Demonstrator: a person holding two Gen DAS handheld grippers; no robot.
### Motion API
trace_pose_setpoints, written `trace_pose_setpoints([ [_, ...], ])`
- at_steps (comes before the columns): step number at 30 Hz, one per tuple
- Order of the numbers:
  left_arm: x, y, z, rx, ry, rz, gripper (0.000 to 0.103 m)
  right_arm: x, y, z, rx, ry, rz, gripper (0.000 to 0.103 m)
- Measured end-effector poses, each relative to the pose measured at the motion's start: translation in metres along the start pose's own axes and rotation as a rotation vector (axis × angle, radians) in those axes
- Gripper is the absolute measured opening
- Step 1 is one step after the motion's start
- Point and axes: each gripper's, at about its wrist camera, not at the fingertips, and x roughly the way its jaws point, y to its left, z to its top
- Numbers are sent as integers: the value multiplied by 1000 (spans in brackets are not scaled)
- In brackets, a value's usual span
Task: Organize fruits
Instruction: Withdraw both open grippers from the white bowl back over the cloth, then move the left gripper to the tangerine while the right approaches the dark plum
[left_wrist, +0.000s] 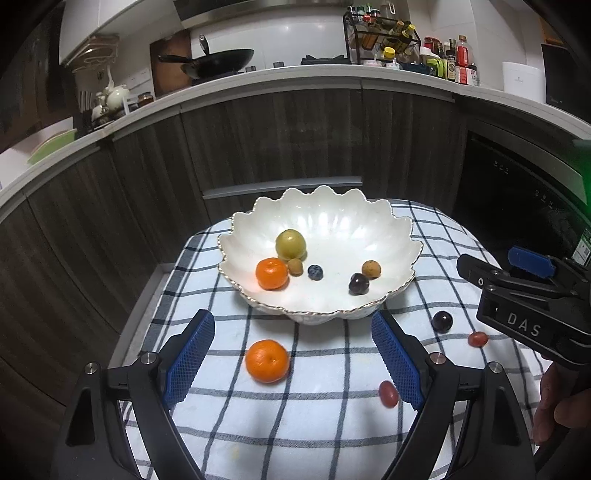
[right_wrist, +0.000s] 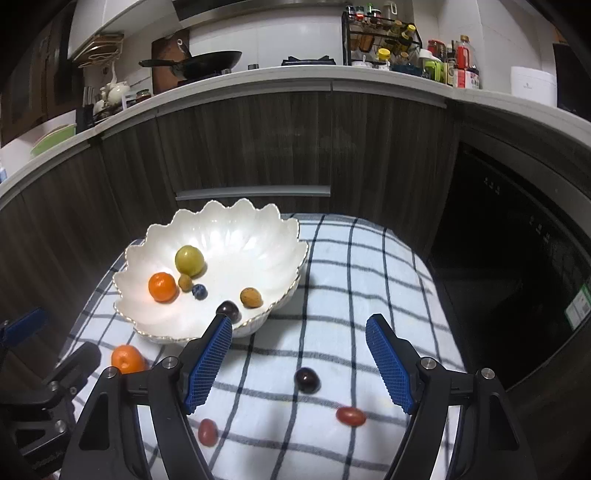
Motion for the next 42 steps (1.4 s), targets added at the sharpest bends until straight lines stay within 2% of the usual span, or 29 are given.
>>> trace_pose_setpoints([
  [13, 13, 6, -24, 21, -24, 60, 87, 9, 5, -28, -5, 4, -57, 76],
  [26, 41, 13, -38, 10, -9, 110, 87, 24, 11, -44, 3, 13, -66, 76],
  [34, 60, 18, -43, 22, 14, 120, 87, 41, 16, -49, 7, 27, -86, 76],
  [42, 78, 20, -48, 7, 55, 108, 87, 60, 17, -57, 5, 76, -113, 76],
])
